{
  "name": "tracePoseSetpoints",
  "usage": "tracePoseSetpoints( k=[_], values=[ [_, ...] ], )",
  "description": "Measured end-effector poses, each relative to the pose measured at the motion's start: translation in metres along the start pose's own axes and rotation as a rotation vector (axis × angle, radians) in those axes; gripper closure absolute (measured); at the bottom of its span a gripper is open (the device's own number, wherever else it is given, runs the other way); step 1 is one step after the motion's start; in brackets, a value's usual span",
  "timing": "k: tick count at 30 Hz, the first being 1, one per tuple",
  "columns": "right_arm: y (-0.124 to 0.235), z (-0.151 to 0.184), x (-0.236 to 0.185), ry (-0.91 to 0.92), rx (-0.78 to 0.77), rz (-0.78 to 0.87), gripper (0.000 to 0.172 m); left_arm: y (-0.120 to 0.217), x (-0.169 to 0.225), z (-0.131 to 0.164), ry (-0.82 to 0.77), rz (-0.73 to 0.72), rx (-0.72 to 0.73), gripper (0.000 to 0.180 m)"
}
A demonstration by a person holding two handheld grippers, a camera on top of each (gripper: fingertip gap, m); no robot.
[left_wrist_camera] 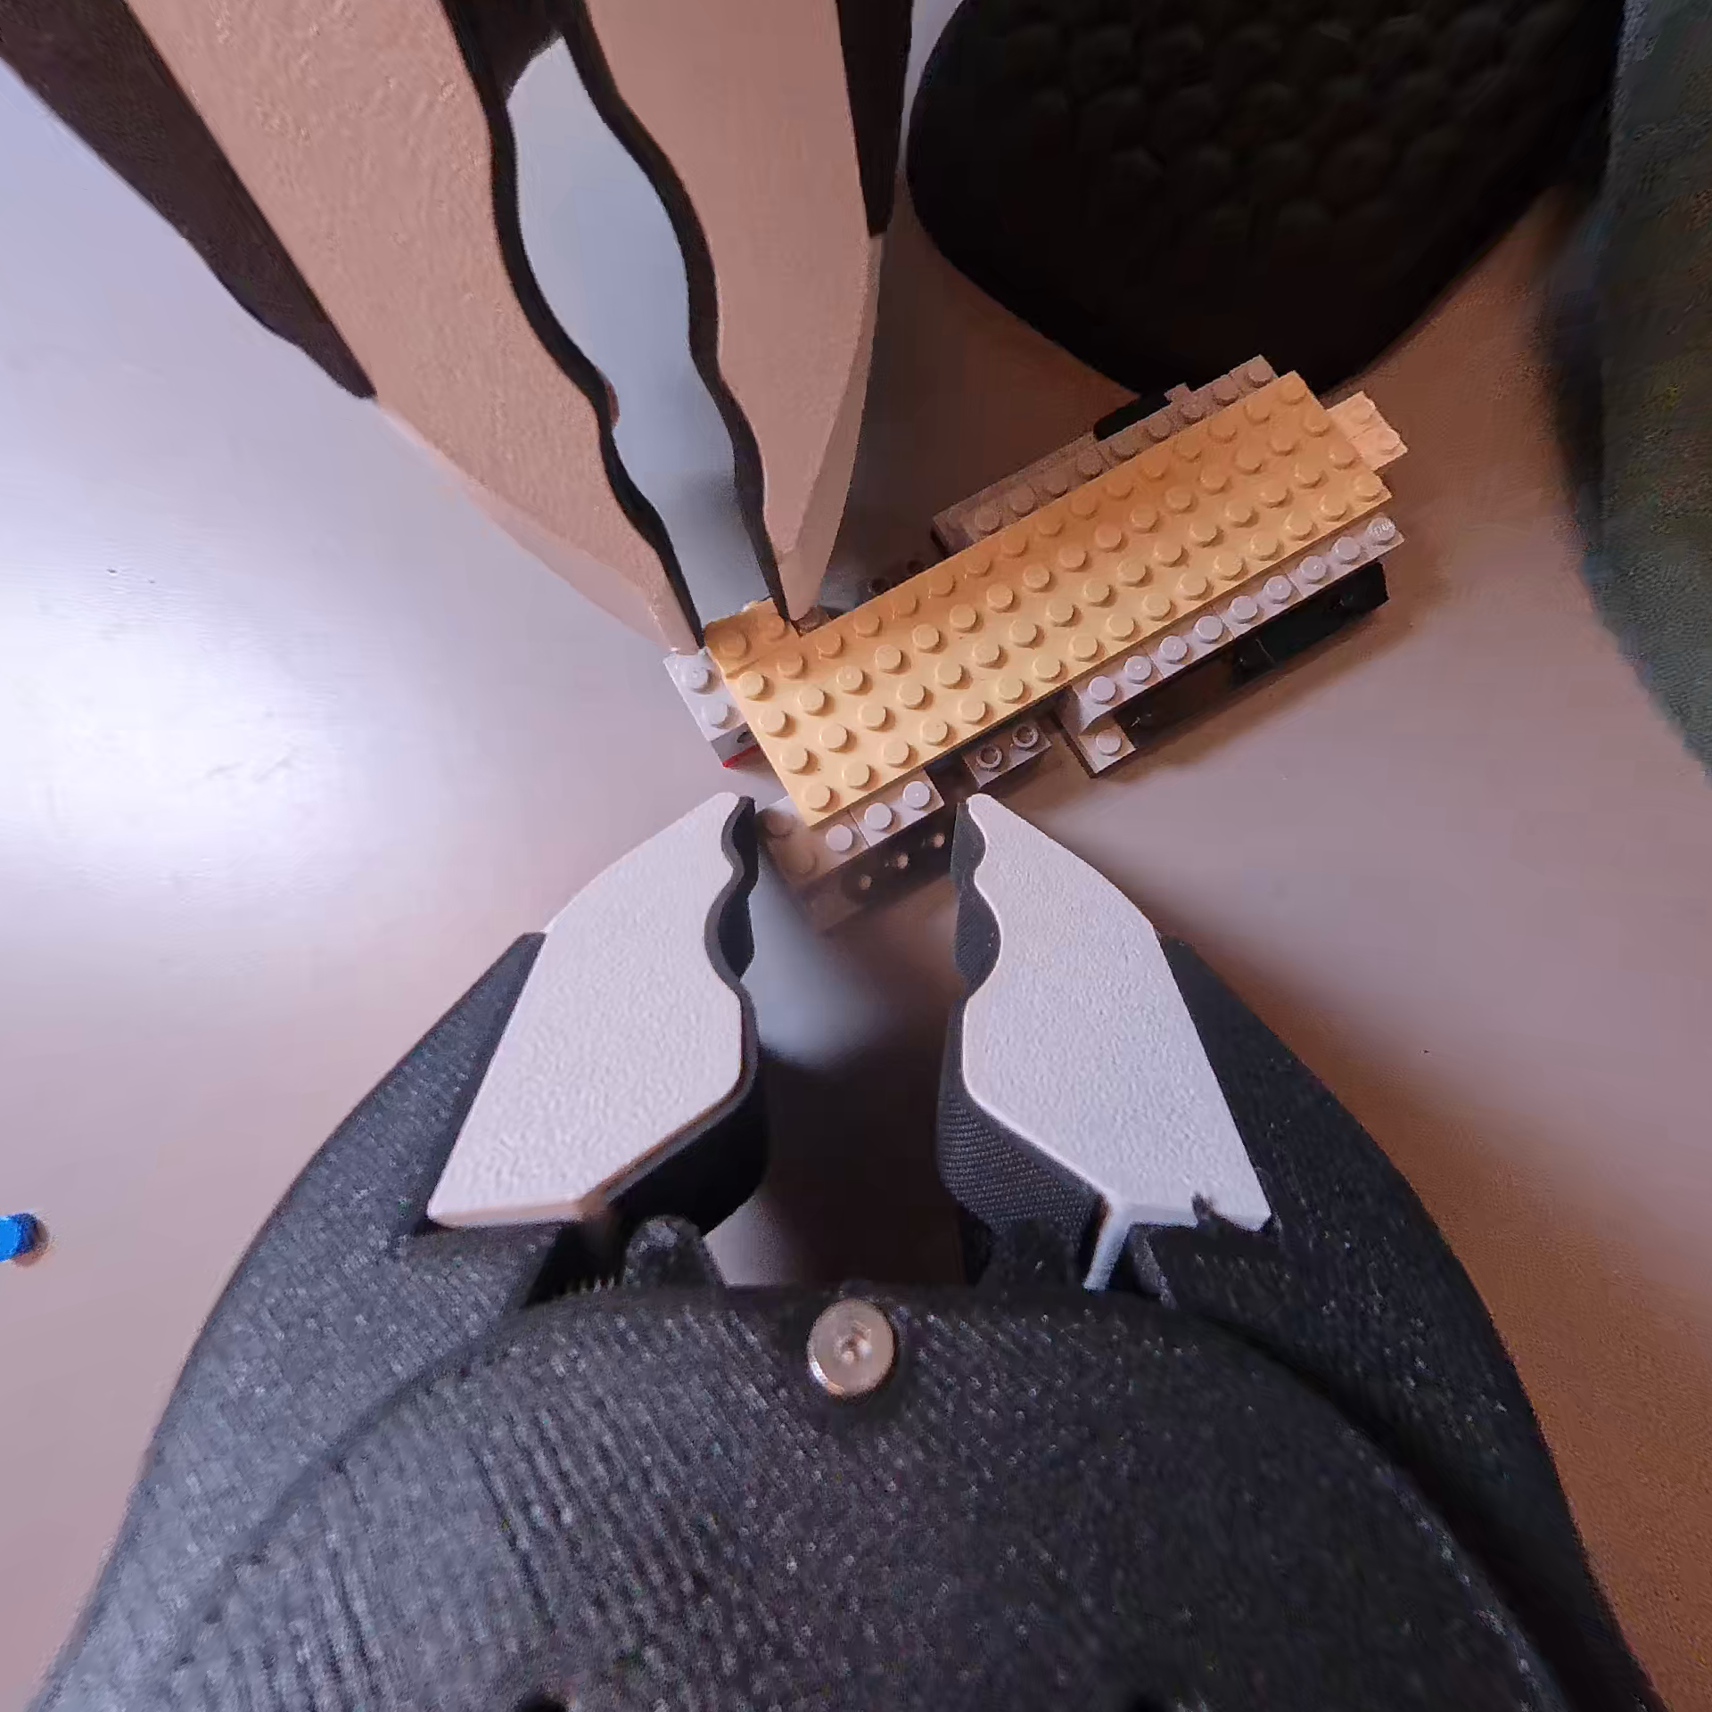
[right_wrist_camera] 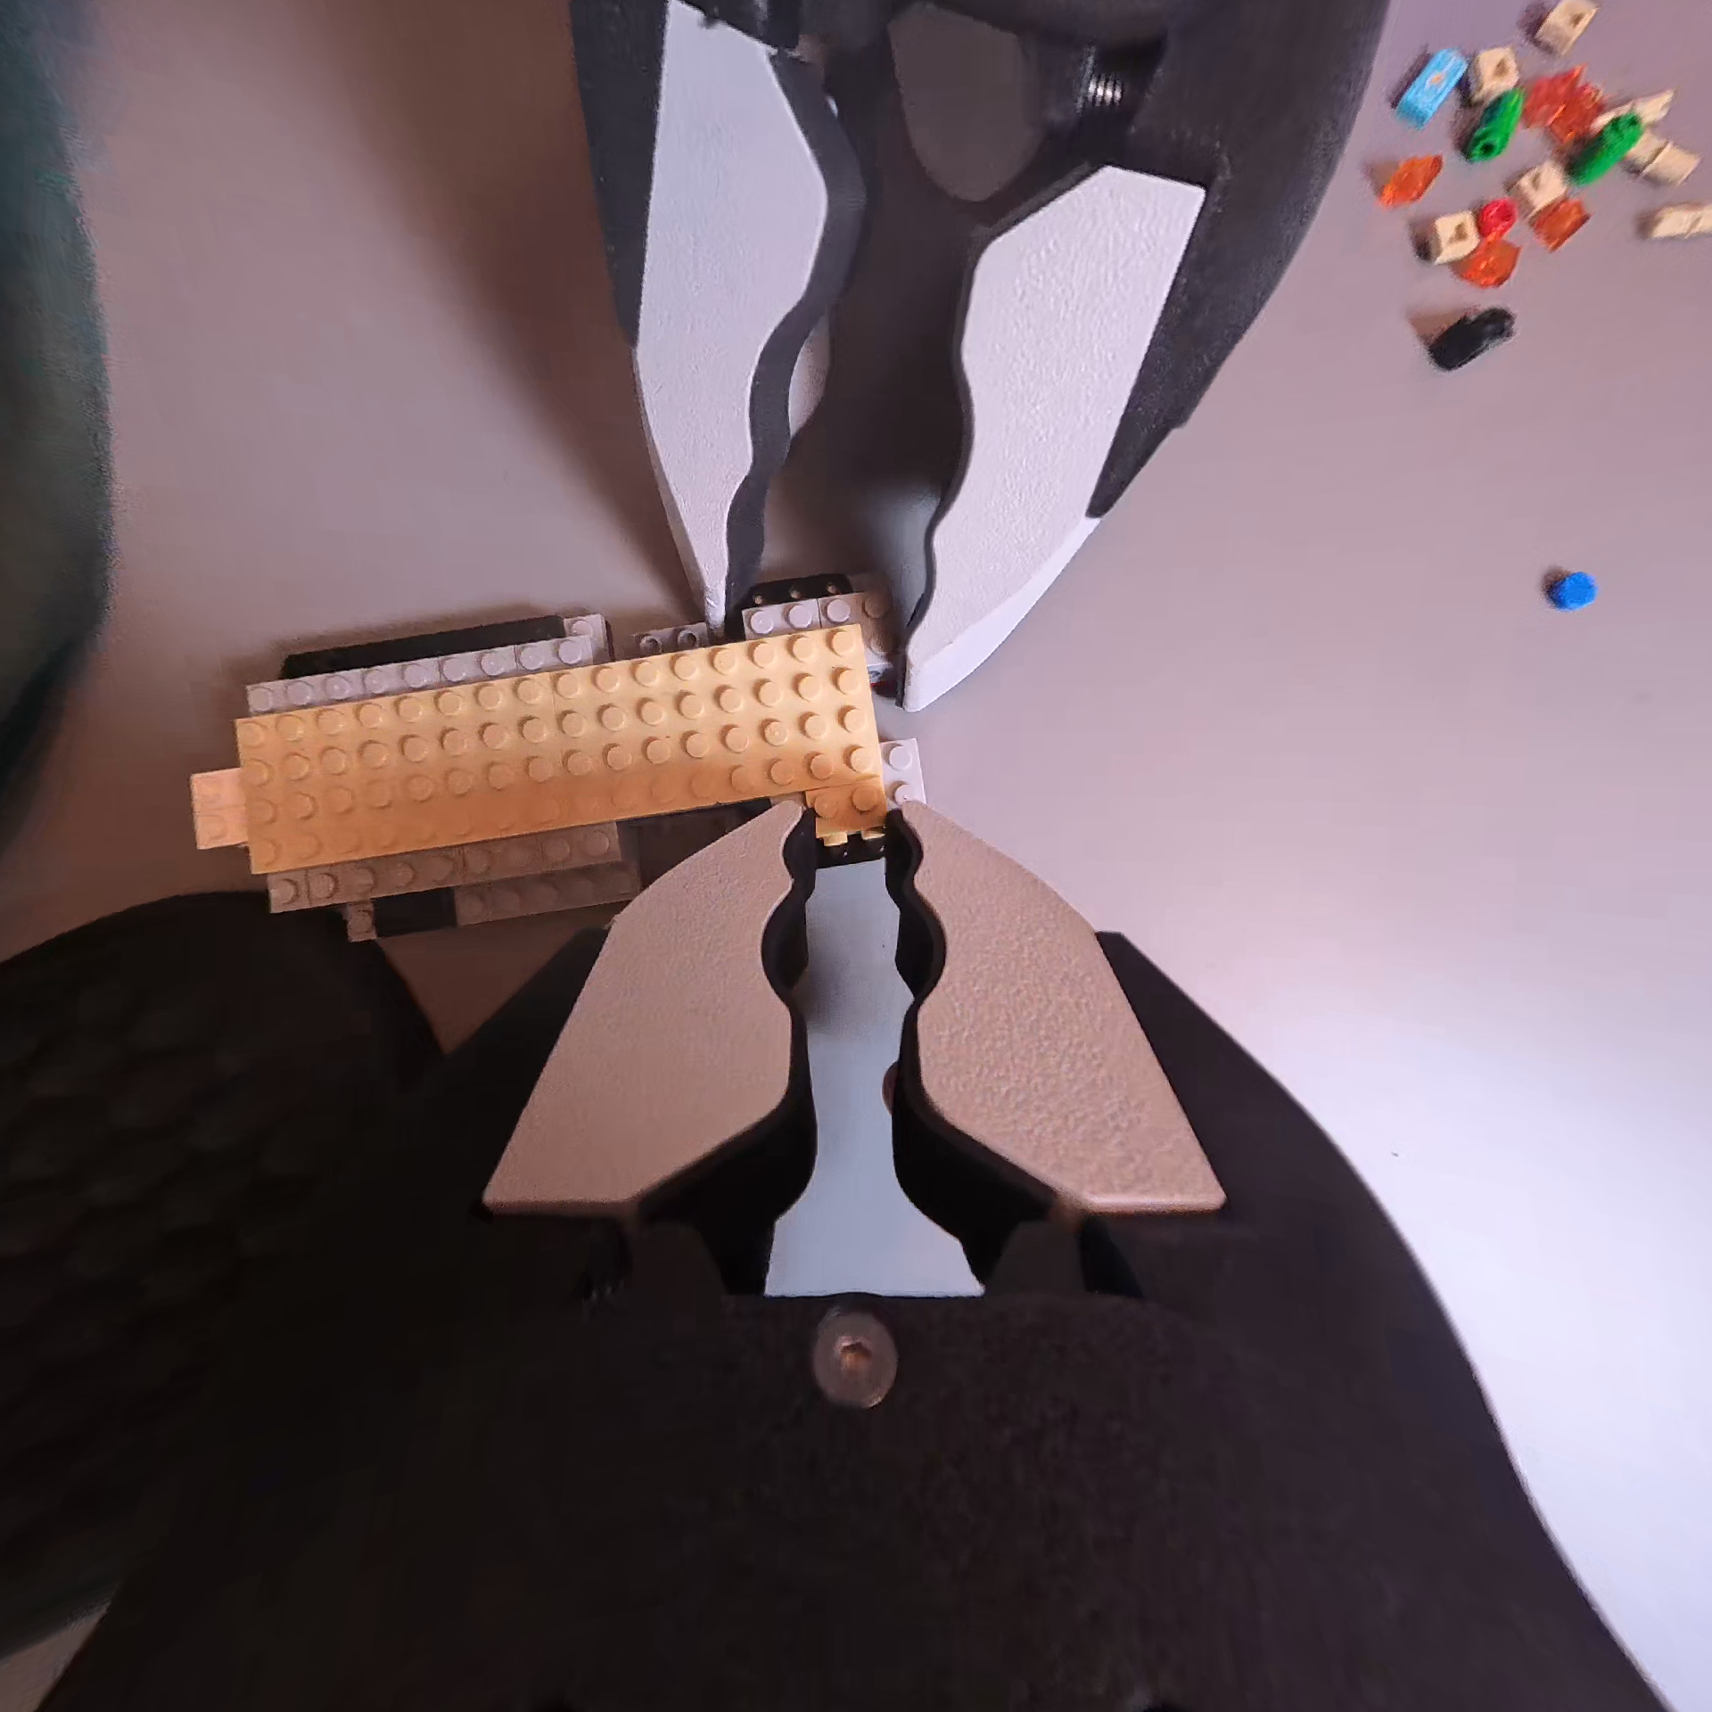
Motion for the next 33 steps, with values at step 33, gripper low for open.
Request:
tracePoseSetpoints(
  k=[33],
  values=[
    [0.107,0.019,-0.013,-0.183,0.582,0.405,0.172,0.011,-0.008,-0.001,0.039,-0.094,0.018,0.139]
  ],
)
Point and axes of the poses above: each gripper's, where its closed fingertips meet, y back along the fingers, z out of its underside, x = y × z across the jaws, the point moved 6 cm from there along y, back along the fingers, and after that the axes turned 1 degree about y, right-handed, at the moved point
